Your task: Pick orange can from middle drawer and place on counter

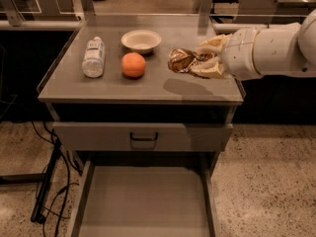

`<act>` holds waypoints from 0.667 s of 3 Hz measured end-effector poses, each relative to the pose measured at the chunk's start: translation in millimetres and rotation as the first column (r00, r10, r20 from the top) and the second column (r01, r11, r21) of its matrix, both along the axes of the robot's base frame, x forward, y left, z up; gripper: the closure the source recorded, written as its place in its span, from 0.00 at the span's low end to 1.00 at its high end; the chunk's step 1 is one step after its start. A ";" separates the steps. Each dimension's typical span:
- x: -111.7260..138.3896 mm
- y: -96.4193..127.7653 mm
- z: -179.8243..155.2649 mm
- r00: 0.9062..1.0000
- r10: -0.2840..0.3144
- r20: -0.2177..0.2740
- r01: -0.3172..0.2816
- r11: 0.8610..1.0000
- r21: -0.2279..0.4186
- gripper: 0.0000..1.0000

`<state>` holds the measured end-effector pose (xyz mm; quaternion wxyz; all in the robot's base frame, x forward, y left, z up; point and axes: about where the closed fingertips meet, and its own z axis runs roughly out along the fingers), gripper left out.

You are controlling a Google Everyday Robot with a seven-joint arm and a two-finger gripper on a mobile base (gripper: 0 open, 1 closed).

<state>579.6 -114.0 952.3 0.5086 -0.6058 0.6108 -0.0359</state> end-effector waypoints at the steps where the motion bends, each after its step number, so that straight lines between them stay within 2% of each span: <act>1: 0.1 0.0 0.0 1.000 0.000 0.000 0.000 1.000 0.000 1.00; 2: 9.6 3.6 0.6 1.000 0.000 0.007 0.000 1.000 -0.019 1.00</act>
Offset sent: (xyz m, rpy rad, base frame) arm 0.0235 0.0037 0.0014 -0.0428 -0.0177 -0.0067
